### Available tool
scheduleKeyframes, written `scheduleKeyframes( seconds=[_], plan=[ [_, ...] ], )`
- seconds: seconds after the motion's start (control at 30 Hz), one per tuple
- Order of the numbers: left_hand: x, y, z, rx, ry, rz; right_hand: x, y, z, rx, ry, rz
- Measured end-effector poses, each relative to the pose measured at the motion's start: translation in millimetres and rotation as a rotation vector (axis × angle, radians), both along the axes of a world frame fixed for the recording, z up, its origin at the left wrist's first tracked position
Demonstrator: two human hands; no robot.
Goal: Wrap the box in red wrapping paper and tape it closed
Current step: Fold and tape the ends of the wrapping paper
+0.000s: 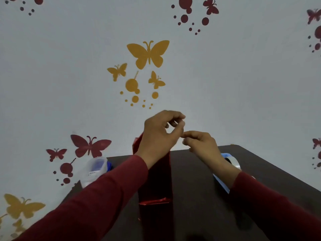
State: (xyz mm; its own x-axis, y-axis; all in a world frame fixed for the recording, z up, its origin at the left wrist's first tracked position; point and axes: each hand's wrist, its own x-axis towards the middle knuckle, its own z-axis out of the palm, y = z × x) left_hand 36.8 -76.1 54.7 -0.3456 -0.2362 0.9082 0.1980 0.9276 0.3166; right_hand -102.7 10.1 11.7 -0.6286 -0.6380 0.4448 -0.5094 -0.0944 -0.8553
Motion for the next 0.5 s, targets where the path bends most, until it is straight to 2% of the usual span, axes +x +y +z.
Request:
scheduleKeyframes(
  seconds=[0.2,0.33,0.4,0.5],
  plan=[
    [-74,24,-81,0.112,-0.17,-0.136,-46,76,-22,0.144,0.07,-0.32],
    [-120,42,-123,0.149,-0.532,-0.243,-90,114,-37,0.417,0.079,-0.586],
    [-141,48,-137,0.136,-0.672,-0.252,-107,123,-44,0.55,0.006,-0.594],
    [-162,50,-151,0.15,-0.68,-0.25,-119,124,-55,0.604,-0.328,-0.431]
  ],
)
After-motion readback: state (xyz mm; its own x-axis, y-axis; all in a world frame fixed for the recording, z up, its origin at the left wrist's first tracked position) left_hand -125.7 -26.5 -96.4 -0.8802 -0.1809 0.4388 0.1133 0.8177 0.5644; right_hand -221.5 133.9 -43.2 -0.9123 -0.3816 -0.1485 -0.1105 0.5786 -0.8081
